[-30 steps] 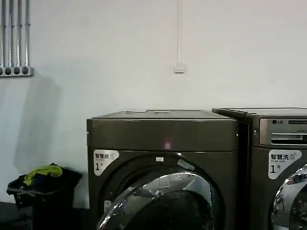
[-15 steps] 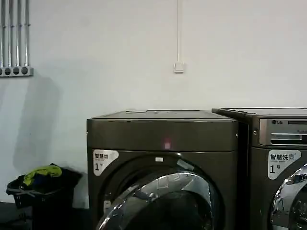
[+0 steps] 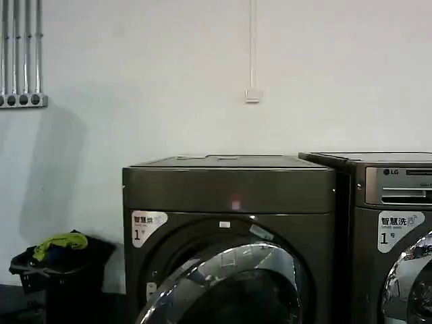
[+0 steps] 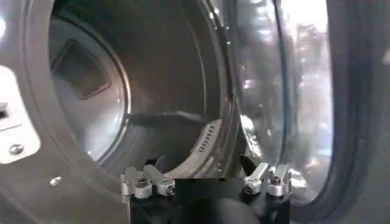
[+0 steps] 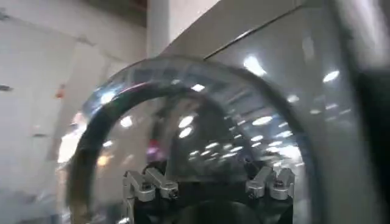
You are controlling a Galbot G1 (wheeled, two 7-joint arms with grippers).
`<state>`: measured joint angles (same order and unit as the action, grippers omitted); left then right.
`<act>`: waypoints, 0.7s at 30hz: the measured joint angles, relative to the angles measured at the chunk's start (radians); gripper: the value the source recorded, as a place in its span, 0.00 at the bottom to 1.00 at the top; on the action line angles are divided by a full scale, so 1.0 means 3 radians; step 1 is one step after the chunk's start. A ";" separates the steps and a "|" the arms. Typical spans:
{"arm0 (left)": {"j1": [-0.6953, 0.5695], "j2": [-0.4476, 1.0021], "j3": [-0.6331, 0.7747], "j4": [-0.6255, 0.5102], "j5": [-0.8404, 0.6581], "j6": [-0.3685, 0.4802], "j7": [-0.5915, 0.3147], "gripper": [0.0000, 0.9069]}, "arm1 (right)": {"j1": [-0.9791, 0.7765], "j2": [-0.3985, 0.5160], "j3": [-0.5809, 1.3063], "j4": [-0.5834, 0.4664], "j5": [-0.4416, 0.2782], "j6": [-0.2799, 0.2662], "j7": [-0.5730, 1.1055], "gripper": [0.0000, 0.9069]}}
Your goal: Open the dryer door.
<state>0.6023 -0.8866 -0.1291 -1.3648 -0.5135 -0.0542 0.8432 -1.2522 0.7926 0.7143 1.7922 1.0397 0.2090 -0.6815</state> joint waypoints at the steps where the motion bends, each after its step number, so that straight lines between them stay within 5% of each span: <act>1: 0.0008 0.0005 0.0001 -0.0012 -0.0003 -0.0001 0.0000 1.00 | -0.0042 0.0032 0.0094 0.0017 0.0000 -0.0006 0.0008 1.00; 21: 0.0015 -0.0005 0.0128 -0.0254 -0.0087 -0.0018 -0.0030 1.00 | -0.0848 0.0571 0.1959 0.0168 -0.0009 -0.0028 0.0288 1.00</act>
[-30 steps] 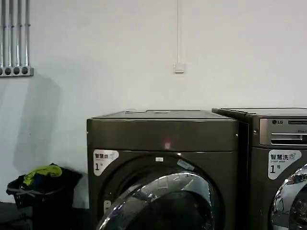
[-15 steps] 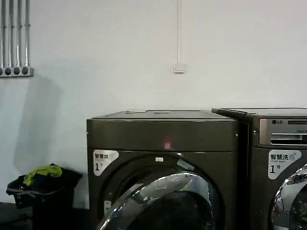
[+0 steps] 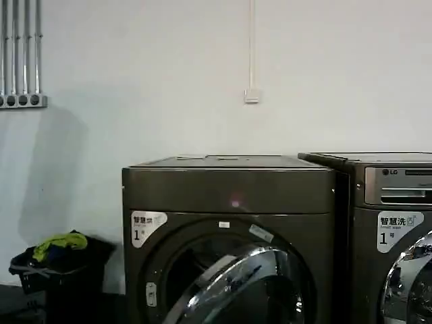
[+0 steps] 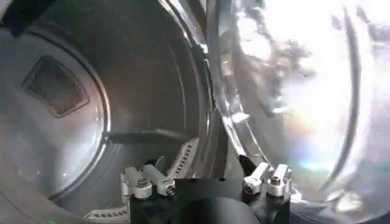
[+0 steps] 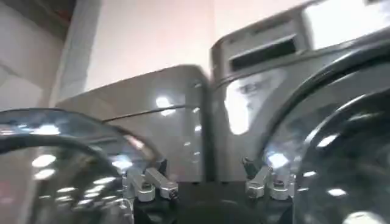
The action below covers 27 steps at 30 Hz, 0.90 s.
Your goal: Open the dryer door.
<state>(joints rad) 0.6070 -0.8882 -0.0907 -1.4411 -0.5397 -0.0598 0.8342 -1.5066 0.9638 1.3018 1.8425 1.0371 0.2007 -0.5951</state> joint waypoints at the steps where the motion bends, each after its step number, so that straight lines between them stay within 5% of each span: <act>1: -0.0005 -0.0003 0.0012 -0.0011 0.0000 -0.0002 0.0000 1.00 | -0.0025 0.0026 0.0093 0.0013 -0.0012 0.0000 0.0050 1.00; 10: -0.0029 -0.0031 0.0163 -0.0107 -0.0007 -0.0038 0.0001 1.00 | -0.0289 0.0314 0.0901 0.0023 -0.0074 0.0030 0.0319 1.00; 27: -0.0279 -0.0307 0.0662 -0.0081 -0.0032 -0.0055 -0.0049 1.00 | -0.0569 0.0914 0.2061 -0.0011 -0.0640 0.0022 0.0678 1.00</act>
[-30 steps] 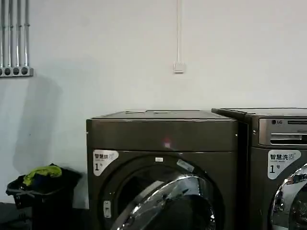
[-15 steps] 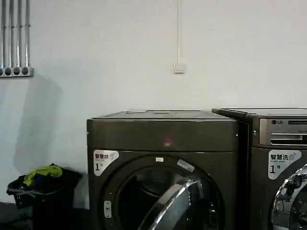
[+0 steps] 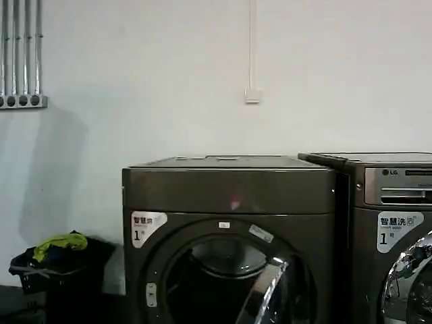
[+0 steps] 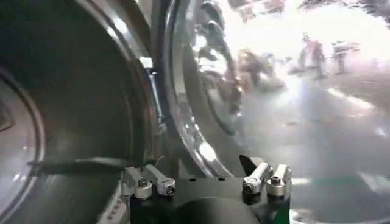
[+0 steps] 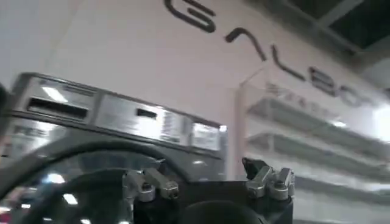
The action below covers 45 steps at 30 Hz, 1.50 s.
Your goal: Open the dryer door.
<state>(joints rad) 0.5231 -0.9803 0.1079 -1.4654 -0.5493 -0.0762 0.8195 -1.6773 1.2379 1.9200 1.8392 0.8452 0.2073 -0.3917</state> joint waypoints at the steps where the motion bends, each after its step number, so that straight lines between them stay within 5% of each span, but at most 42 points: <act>1: -0.0021 -0.0020 0.0029 0.0008 -0.0004 0.0000 0.0000 1.00 | -0.0015 0.0035 0.0061 -0.0015 -0.0018 -0.0001 0.0046 1.00; 17: -0.0407 -0.0352 0.0570 0.0215 -0.0024 -0.0025 -0.0050 1.00 | -0.0194 0.0403 0.0852 -0.0404 -0.0283 0.0013 0.0640 1.00; 28: -0.0417 -0.0498 0.0729 0.0214 0.0018 -0.0022 -0.0063 1.00 | -0.0264 0.0461 0.1127 -0.0537 -0.0471 -0.0371 0.1375 1.00; 45: -0.0778 -0.0874 0.1188 0.0445 0.0009 -0.0029 -0.0169 1.00 | -0.0338 0.0529 0.1293 -0.0585 -0.0487 -0.0384 0.1479 1.00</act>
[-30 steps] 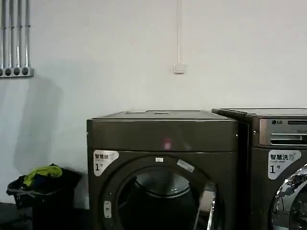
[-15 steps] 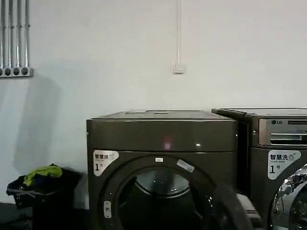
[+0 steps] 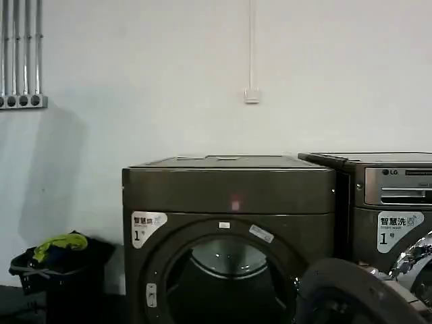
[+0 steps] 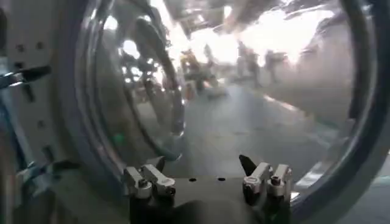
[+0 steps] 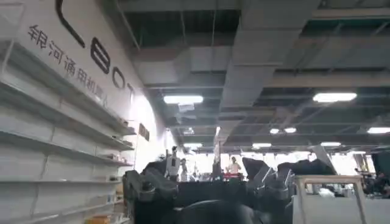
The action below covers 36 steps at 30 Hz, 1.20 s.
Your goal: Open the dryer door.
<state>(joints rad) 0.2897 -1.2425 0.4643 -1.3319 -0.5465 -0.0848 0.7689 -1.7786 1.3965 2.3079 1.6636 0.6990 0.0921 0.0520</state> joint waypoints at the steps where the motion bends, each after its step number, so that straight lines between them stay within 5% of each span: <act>1: -0.0010 -0.0024 0.0019 0.0007 0.0003 0.0000 -0.0002 1.00 | -0.0004 0.0000 0.0008 -0.0007 0.0001 0.0001 0.0000 1.00; 20: -0.0004 -0.0239 0.0151 -0.0016 0.0034 0.0016 -0.0044 1.00 | -0.0046 -0.0002 0.0077 -0.0056 0.0011 0.0008 -0.0008 1.00; 36: 0.0511 0.0722 -0.0303 -0.1057 -0.0089 0.0219 -0.0244 1.00 | -0.0057 -0.0019 0.0095 -0.0131 -0.0095 -0.0017 -0.0039 1.00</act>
<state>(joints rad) 0.4431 -1.0259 0.3733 -1.6489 -0.5733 -0.0191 0.6957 -1.7958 1.3907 2.3363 1.6242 0.6706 0.0868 0.0403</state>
